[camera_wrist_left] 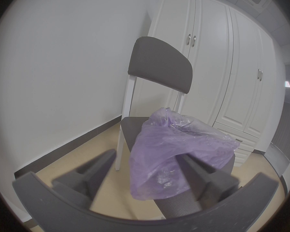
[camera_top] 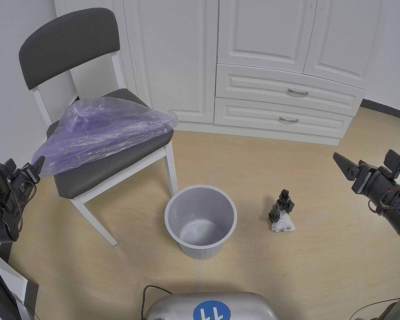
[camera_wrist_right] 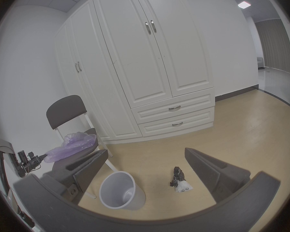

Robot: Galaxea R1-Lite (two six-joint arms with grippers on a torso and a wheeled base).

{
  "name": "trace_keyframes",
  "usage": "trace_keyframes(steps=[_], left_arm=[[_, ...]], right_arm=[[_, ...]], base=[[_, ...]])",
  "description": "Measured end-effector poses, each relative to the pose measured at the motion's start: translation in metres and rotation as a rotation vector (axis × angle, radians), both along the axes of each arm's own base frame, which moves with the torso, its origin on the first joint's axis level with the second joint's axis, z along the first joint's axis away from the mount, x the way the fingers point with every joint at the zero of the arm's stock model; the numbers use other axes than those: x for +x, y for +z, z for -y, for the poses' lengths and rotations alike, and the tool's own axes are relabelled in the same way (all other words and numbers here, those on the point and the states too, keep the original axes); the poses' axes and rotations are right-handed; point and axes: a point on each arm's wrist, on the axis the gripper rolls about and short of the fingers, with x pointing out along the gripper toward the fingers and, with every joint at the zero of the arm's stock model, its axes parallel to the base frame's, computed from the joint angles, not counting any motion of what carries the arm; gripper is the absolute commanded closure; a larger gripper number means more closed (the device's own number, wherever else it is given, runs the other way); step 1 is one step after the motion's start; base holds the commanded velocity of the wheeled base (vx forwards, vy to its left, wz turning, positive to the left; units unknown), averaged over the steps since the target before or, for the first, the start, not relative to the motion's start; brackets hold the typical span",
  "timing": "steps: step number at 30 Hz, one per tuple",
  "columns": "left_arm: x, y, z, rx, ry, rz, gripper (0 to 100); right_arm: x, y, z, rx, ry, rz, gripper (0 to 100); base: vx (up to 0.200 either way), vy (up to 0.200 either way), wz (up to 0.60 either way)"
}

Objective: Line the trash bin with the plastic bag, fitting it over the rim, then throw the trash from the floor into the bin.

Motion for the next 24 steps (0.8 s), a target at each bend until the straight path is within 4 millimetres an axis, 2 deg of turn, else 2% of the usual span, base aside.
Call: trace_keyframes(steps=[12, 18, 24], left_arm=[[-0.004, 0.002, 0.003, -0.002, -0.003, -0.003, 100], [-0.013, 0.006, 0.008, -0.001, -0.007, -0.005, 100], [-0.028, 0.021, 0.023, 0.016, -0.035, 0.018, 100]], right_arm=[[-0.002, -0.002, 0.000, -0.012, 0.007, -0.007, 0], [-0.004, 0.000, -0.001, -0.022, 0.012, 0.004, 0], [-0.003, 0.020, -0.015, -0.104, 0.071, 0.104, 0]], base=[[0.000, 0.000, 0.00], [0.000, 0.000, 0.00], [0.000, 0.000, 0.00]])
